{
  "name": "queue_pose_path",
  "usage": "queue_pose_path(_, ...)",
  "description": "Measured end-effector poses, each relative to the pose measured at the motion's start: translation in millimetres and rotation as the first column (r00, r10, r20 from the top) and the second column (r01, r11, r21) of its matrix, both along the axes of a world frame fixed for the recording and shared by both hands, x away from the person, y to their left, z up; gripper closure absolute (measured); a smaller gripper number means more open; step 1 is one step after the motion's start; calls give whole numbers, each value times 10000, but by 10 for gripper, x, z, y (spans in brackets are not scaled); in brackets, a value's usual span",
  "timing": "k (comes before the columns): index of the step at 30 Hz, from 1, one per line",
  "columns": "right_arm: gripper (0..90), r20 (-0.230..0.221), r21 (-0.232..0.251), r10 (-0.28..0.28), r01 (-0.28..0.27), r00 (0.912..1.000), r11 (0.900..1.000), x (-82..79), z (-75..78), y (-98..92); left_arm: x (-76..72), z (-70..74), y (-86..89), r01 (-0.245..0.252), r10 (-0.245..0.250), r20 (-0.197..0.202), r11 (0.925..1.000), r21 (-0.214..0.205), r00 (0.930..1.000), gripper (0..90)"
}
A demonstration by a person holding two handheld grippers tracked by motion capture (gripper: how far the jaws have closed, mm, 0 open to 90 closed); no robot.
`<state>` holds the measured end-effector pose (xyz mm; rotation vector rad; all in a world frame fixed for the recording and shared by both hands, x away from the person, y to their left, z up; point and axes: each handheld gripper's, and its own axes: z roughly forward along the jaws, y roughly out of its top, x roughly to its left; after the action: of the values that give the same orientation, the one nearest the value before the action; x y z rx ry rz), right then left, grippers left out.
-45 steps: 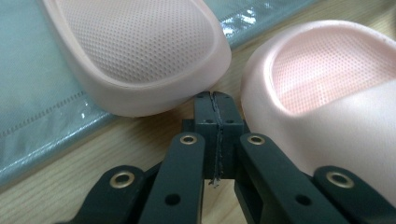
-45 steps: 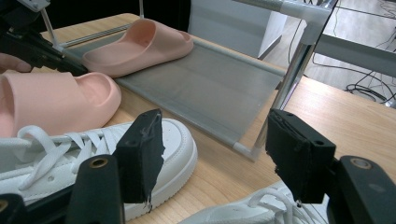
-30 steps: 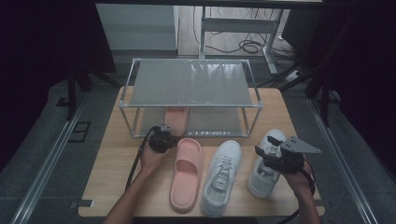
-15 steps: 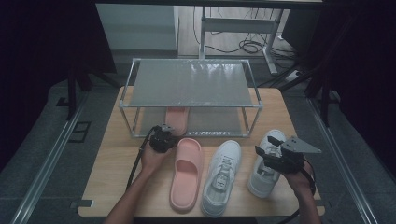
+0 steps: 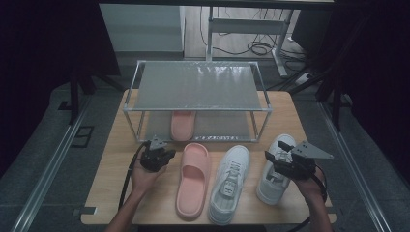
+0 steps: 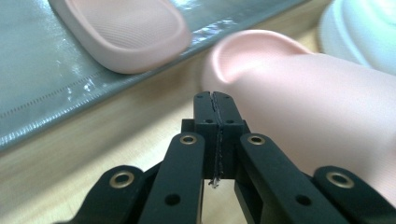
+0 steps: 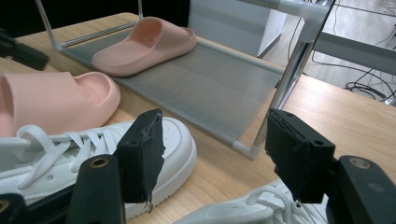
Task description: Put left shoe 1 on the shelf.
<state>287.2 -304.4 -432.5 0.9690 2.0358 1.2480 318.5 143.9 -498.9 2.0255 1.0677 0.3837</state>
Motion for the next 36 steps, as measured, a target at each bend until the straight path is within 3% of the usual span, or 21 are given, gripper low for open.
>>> queue_pose_path(1, 381, -17, -8, 30, -30, 10000, 10000, 4, -8, 10, -82, 16, 3, 113, -113, 19, 9999, -48, 9999, 900)
queue_pose_path(6, 381, -35, -11, 57, -57, 10000, 10000, -1, -10, 23, -192, 37, -1, 389, -389, -72, 9992, -5, 9992, 900)
queue_pose_path(11, 381, -4, 4, 25, -25, 10000, 10000, -1, -7, 11, -333, 46, 35, 548, -556, -156, 9975, -438, 9983, 900)
queue_pose_path(14, 381, -22, -10, 33, -33, 10000, 10000, -2, -9, 15, -390, 47, 39, 729, -737, -186, 9965, -412, 9971, 900)
queue_pose_path(19, 381, 2, 15, 53, -53, 10000, 10000, -8, -2, 16, -509, 4, 42, 1034, -1067, -425, 9919, -734, 9934, 900)
queue_pose_path(27, 382, -13, -22, 72, -72, 10000, 10000, -3, -10, 24, -590, -41, -58, 1457, -1489, -540, 9876, -590, 9874, 900)
queue_pose_path(36, 383, 25, -68, 125, -125, 9999, 9999, -6, -2, 38, -651, 22, -123, 1590, -1625, -413, 9842, -772, 9858, 900)
